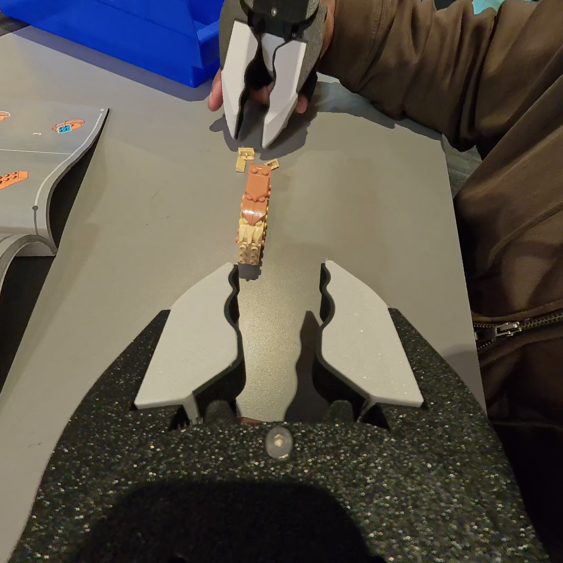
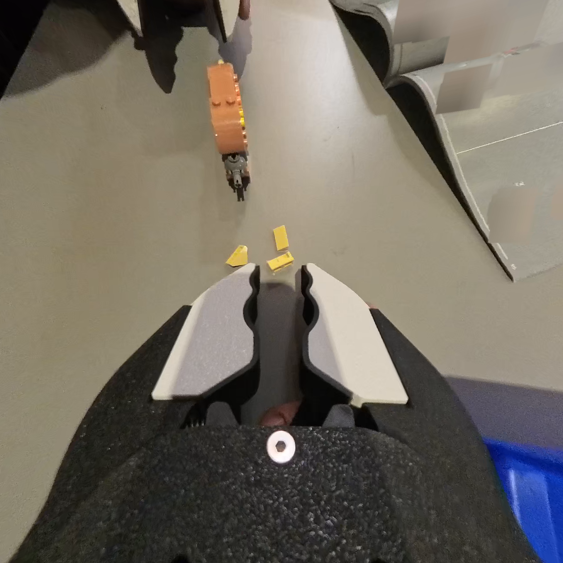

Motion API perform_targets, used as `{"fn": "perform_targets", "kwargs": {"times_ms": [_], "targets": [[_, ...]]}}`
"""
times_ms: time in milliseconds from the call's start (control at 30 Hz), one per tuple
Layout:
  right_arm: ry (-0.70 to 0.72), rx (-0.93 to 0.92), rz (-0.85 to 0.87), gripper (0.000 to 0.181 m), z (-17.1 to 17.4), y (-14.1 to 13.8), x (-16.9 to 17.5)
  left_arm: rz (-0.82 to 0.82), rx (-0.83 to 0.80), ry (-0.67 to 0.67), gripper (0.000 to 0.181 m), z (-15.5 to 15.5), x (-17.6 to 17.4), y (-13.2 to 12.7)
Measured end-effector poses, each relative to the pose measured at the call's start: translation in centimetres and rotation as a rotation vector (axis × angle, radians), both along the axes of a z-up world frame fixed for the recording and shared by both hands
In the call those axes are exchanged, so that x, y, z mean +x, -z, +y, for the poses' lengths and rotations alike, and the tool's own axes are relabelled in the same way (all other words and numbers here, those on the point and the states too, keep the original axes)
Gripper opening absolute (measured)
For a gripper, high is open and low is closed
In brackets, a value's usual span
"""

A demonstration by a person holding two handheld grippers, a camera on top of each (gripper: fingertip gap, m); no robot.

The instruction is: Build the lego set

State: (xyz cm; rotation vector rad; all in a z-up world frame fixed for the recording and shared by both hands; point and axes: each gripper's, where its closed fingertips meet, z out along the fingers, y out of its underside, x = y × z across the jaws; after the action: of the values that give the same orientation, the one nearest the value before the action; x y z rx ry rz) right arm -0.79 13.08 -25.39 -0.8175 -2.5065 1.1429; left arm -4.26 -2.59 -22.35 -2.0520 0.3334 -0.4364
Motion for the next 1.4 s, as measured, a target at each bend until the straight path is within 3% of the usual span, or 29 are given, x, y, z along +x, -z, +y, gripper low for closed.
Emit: {"fn": "perform_targets", "kwargs": {"times_ms": [733,933,1067,1200,1400], "targets": [[-0.042,0.071,-0.007,0.017,-0.6,0.8,-0.4,-0.01,0.0,-0.006,0.051,0.1,-0.1,0.0],[0.046,-0.025,0.069,0.017,-0.6,-1.1,-1.2,-0.011,0.016,-0.026,0.051,0.2,-0.4,-0.2],[0.153,-0.127,0.092,0.017,-2.9,-4.5,-2.4,0.083,0.157,-0.115,0.046,1.1,-1.7,-1.9],[0.121,-0.264,0.1,0.017,-8.7,-8.0,-2.7,0.092,0.342,-0.152,0.04,1.9,-1.4,-4.8],[0.071,-0.243,0.156,0.017,-13.1,-9.3,-2.8,0.143,0.426,-0.114,0.035,1.6,-0.4,-5.8]]}}
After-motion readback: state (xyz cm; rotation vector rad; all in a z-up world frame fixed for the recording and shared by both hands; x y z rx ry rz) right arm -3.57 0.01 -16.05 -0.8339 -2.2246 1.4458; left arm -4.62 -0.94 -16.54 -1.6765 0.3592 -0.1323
